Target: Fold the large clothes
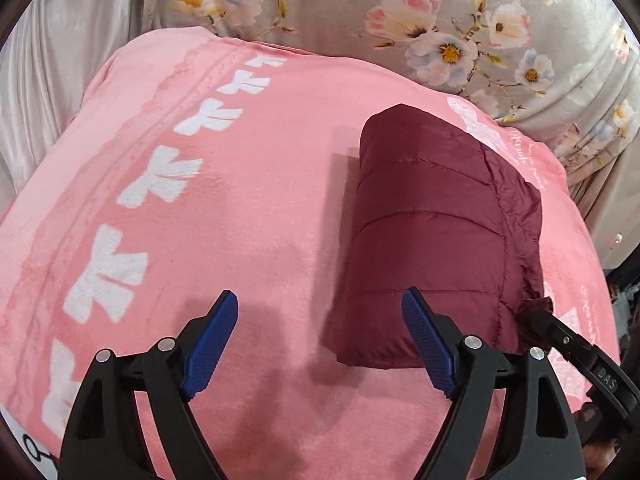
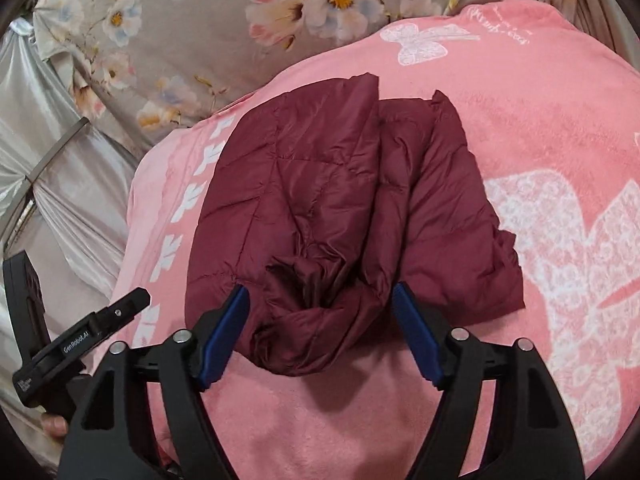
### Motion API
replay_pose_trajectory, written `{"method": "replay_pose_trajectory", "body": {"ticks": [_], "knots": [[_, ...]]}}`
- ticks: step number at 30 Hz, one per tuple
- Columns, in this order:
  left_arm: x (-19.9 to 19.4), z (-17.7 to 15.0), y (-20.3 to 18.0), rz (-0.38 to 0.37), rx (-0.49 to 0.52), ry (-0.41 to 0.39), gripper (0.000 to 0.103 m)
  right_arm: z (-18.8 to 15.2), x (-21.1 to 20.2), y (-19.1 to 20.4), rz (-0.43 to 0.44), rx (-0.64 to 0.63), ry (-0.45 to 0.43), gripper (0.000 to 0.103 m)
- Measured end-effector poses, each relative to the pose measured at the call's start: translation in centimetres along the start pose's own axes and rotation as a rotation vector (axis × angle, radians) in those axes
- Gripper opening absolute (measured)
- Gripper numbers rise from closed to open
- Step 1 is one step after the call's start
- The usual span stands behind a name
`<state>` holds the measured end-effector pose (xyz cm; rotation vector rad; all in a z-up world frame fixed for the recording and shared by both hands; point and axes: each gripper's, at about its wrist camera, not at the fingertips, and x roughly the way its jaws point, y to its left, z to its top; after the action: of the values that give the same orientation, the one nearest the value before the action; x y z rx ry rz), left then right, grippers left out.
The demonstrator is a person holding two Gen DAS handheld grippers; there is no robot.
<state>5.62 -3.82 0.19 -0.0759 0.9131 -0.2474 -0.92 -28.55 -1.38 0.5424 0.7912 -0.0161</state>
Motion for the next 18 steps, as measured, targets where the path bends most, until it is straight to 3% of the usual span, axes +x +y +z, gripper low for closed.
{"method": "replay_pose_trajectory", "body": {"ticks": [1, 2, 5, 8, 11, 15, 18], "knots": [[0.0, 0.2, 0.1, 0.001, 0.009, 0.000, 0.080, 0.3, 0.1, -0.1, 0.003, -0.005, -0.002, 0.019], [-0.2, 0.0, 0.0, -0.001, 0.018, -0.003, 0.080, 0.8, 0.0, -0.4, 0.009, -0.002, -0.008, 0.011], [-0.6, 0.8, -1.9, -0.022, 0.055, -0.032, 0.080, 2.9, -3.3, -1.0, -0.032, -0.037, -0.133, 0.004], [-0.5, 1.6, -3.7, -0.045, 0.101, -0.056, 0.080, 4.3, -5.3, -2.2, -0.115, -0.056, -0.197, 0.002], [0.3, 2.0, -6.0, -0.054, 0.143, -0.058, 0.079, 4.1, -4.4, -5.0, -0.238, -0.035, -0.173, 0.001], [2.6, 2.2, -8.3, -0.037, 0.188, -0.016, 0.073, 2.7, -3.0, -8.2, -0.199, 0.055, -0.104, 0.001], [3.3, 2.1, -8.4, -0.036, 0.173, -0.001, 0.072, 2.5, -4.7, -7.1, -0.126, 0.038, -0.139, 0.006]]}}
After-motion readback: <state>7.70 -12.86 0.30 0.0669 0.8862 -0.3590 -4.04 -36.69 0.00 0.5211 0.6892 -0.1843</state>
